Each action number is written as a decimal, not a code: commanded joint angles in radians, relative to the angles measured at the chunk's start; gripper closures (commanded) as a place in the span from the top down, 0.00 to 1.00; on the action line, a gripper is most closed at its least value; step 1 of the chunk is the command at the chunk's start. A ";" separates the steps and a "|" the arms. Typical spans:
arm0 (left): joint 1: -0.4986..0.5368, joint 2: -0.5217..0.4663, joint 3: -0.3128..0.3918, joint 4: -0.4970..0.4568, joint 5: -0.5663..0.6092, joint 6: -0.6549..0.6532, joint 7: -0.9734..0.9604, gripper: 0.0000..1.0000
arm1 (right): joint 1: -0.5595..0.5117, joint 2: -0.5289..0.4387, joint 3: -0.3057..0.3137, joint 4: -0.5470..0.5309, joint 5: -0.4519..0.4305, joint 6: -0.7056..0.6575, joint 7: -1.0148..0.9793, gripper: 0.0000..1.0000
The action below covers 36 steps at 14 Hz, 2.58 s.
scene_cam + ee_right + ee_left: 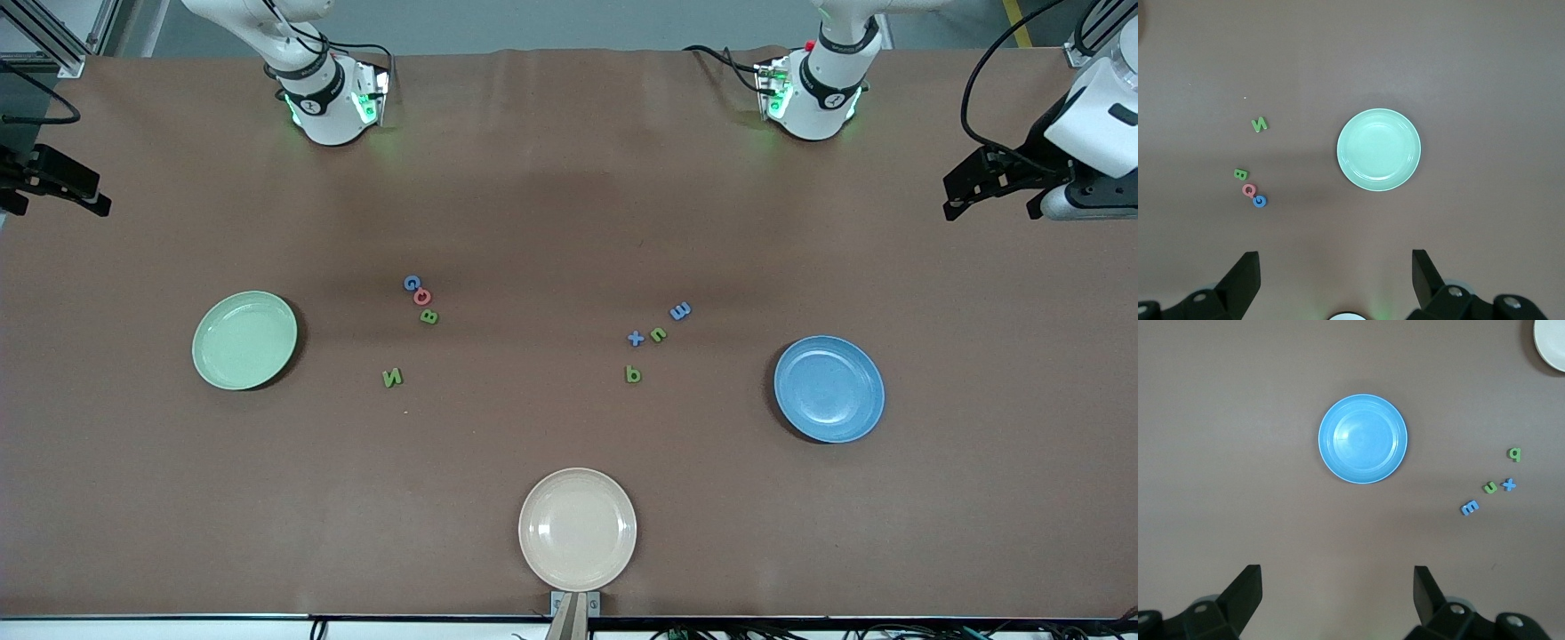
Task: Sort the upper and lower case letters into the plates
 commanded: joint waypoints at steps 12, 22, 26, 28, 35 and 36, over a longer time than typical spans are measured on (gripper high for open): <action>-0.029 0.074 -0.041 -0.045 -0.003 0.011 -0.174 1.00 | 0.139 0.072 0.016 -0.007 0.009 0.049 0.019 1.00; -0.031 0.154 -0.287 -0.456 0.005 0.541 -0.692 1.00 | 0.403 0.258 0.014 -0.116 -0.005 0.282 0.042 1.00; -0.081 0.283 -0.307 -0.488 0.046 0.692 -0.901 1.00 | 0.408 0.307 0.014 -0.435 -0.004 0.780 0.040 1.00; -0.108 0.359 -0.308 -0.488 0.170 0.750 -1.074 1.00 | 0.406 0.417 0.016 -0.448 -0.005 0.876 0.037 1.00; -0.167 0.507 -0.307 -0.487 0.198 0.919 -1.269 0.98 | 0.318 0.620 0.017 -0.422 -0.004 1.033 -0.101 1.00; -0.169 0.519 -0.307 -0.487 0.198 0.928 -1.274 0.97 | 0.307 0.629 0.019 -0.419 0.001 1.033 -0.104 1.00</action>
